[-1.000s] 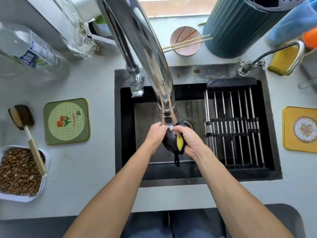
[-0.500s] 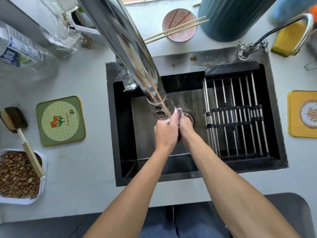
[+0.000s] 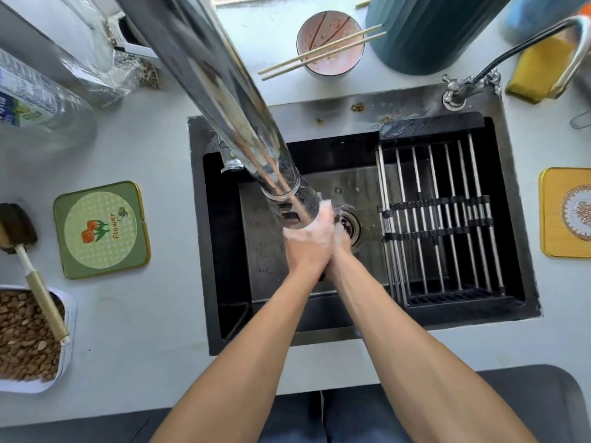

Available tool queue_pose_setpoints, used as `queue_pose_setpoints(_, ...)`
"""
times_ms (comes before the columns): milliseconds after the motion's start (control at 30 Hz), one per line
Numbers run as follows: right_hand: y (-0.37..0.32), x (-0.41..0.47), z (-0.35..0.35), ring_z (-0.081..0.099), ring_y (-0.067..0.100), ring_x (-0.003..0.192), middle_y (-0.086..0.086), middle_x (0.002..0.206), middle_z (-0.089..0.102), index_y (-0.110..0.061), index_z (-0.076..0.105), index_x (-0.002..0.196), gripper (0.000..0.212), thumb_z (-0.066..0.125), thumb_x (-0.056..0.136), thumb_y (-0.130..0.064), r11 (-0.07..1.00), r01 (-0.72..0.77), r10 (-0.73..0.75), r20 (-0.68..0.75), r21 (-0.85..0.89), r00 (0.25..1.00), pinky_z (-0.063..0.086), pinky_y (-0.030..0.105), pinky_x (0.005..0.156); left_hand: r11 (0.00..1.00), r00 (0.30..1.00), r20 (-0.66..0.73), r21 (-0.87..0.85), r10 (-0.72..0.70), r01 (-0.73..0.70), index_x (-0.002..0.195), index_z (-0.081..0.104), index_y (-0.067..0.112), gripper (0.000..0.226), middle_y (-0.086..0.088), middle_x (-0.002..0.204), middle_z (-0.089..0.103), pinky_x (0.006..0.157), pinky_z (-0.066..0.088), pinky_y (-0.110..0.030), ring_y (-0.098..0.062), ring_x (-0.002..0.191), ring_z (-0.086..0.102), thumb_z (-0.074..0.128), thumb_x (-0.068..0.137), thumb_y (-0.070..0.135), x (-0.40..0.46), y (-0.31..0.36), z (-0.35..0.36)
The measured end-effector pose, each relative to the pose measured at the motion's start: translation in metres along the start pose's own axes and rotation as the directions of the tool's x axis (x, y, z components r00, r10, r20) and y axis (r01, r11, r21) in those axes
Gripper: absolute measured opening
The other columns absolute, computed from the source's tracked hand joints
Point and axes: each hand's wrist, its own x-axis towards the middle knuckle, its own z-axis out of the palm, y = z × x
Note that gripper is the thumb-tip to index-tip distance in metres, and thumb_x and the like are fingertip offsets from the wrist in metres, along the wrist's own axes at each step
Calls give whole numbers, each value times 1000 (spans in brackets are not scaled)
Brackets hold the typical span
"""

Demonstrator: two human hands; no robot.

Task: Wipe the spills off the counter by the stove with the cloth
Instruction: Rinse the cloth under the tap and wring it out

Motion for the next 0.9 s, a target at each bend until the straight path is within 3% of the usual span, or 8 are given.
queue_pose_setpoints(67,6,-6,1,74,30,88,13,102,78,-8,74,103,42,58,104,-47,993,-89,87,25,83,996,63,39,81,999,998,-58,34,-13,15,110,71,-2,77,-21,107,76,68,46,-25,-36,104,74,62,77,67,14,-8,-10)
queue_pose_setpoints(233,0,-5,-3,78,21,74,9,87,82,-9,76,90,46,55,107,-46,997,67,-67,-3,29,998,63,30,65,996,985,-157,53,-69,78,98,75,15,47,-12,105,77,79,42,-31,-37,102,68,51,79,50,21,-18,-32)
queue_pose_setpoints(367,-11,1,4,62,18,68,4,81,67,-7,68,90,58,43,108,-56,994,8,-19,-102,-110,995,47,30,58,999,995,-98,12,31,-30,79,73,19,56,3,82,74,61,39,-8,-17,82,68,48,73,69,3,-14,-13)
queue_pose_setpoints(433,-6,1,9,64,21,74,6,87,68,-4,70,106,59,46,107,-58,991,-36,27,-72,-126,997,50,31,64,992,993,-87,103,81,-72,87,74,18,62,-3,90,76,61,38,-5,-22,86,69,45,76,73,6,-14,-13)
queue_pose_setpoints(533,3,-6,9,74,34,101,13,112,77,-3,74,118,59,51,102,-55,989,-8,3,-37,-149,999,62,46,91,966,992,-95,251,87,-61,113,70,3,52,-21,113,73,78,39,-27,-41,108,67,50,98,48,25,-22,-24)
queue_pose_setpoints(700,-10,-6,-2,78,35,99,14,102,81,-3,76,97,56,56,104,-56,985,168,-167,-3,29,986,62,50,92,995,987,-159,101,10,6,75,58,12,25,-4,79,64,65,38,-34,-40,94,64,54,99,15,18,-21,-29)
queue_pose_setpoints(767,-14,0,-4,74,32,99,15,110,78,-5,72,96,55,53,105,-55,988,152,-152,-75,-4,986,59,47,98,999,994,-108,35,7,-3,92,68,8,24,-10,94,73,74,48,-35,-38,102,69,60,97,30,9,-13,-18)
queue_pose_setpoints(900,-8,-4,3,67,33,99,19,107,70,-7,68,90,51,49,108,-51,999,-30,27,-71,-31,997,55,49,101,1000,997,-80,-1,-15,15,120,74,13,93,-5,110,78,74,48,-23,-23,103,73,52,60,80,6,3,-9)
